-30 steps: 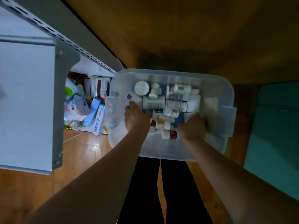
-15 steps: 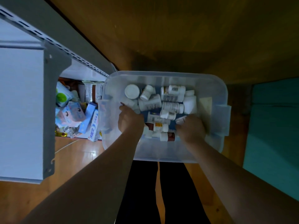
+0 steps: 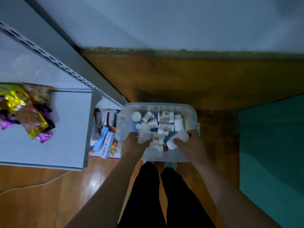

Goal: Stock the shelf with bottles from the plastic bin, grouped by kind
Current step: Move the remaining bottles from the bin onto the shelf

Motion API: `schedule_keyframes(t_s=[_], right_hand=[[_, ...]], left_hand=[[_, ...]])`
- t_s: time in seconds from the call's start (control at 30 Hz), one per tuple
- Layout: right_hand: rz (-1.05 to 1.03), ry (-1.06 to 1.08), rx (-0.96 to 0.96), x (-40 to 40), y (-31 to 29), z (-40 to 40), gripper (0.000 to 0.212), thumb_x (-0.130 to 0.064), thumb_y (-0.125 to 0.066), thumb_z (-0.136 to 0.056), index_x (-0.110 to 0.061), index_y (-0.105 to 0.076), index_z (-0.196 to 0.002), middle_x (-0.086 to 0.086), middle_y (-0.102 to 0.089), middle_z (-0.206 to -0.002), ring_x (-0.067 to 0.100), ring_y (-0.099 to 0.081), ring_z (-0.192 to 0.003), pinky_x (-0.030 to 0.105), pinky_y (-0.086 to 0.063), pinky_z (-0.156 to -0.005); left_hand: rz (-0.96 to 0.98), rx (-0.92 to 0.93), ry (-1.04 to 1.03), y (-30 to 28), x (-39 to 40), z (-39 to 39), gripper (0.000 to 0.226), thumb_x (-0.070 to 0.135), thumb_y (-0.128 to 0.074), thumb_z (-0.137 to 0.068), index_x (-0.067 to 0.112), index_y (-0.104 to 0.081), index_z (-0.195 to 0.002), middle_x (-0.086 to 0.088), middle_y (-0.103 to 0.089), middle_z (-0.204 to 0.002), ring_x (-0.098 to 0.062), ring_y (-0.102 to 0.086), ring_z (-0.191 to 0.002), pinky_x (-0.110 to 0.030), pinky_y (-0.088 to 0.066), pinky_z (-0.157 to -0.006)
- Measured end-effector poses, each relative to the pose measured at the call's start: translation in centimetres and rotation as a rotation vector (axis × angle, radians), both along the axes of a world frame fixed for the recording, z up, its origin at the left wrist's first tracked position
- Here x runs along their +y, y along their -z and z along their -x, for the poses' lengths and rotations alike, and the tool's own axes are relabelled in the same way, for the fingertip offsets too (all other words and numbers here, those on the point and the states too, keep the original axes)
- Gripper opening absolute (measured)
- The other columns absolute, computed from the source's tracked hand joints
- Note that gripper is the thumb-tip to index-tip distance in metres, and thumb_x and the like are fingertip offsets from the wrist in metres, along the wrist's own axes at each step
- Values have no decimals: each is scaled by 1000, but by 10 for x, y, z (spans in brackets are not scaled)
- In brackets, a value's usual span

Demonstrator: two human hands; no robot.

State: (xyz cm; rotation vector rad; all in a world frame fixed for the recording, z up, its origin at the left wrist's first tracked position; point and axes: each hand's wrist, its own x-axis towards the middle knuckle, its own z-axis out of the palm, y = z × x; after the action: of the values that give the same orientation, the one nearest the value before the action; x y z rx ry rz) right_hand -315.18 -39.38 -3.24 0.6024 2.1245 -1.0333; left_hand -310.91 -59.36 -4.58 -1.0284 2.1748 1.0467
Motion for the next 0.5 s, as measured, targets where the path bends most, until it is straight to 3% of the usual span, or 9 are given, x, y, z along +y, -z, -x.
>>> schedule_keyframes(t_s=[0.1, 0.2, 0.27, 0.33, 0.5], right_hand=[[249, 252, -62, 8, -57, -1, 39, -26, -72, -87, -22, -53, -121, 2, -57, -119, 20, -60, -102, 41, -54, -90], [619, 495, -91, 11, -114, 10, 32, -15, -66, -92, -11, -60, -124, 12, -66, -120, 24, -67, -105, 36, -57, -88], [842, 607, -104, 11, -155, 14, 35, -15, -66, -90, -4, -61, -123, 16, -68, -119, 27, -68, -107, 35, -58, -87], [1008, 649, -120, 8, -194, 13, 41, -17, -69, -85, -2, -61, -122, 20, -68, -119, 28, -69, -104, 35, -59, -84], [1193, 559, -103, -12, -279, 2, 51, -22, -68, -78, -3, -56, -123, 20, -72, -110, 29, -72, -97, 38, -58, -80]], left_hand=[[-107, 117, -87, -55, 8, -11, 45, 33, -80, -80, 15, -59, -116, -1, -67, -108, -18, -65, -95, -28, -51, -77], [-201, 244, -163, -114, 12, -13, 27, 30, -75, -85, 22, -62, -107, 6, -70, -101, -4, -65, -89, -17, -49, -69], [-268, 310, -222, -152, 12, -15, 19, 31, -74, -86, 24, -67, -102, 5, -73, -100, -9, -69, -90, -26, -56, -77], [-335, 364, -269, -190, 10, -14, 22, 31, -73, -86, 23, -68, -106, 1, -75, -102, -14, -71, -91, -36, -59, -82], [-510, 585, -309, -289, -4, -18, 23, 21, -65, -92, 16, -66, -114, -6, -75, -106, -23, -71, -99, -42, -56, -90]])
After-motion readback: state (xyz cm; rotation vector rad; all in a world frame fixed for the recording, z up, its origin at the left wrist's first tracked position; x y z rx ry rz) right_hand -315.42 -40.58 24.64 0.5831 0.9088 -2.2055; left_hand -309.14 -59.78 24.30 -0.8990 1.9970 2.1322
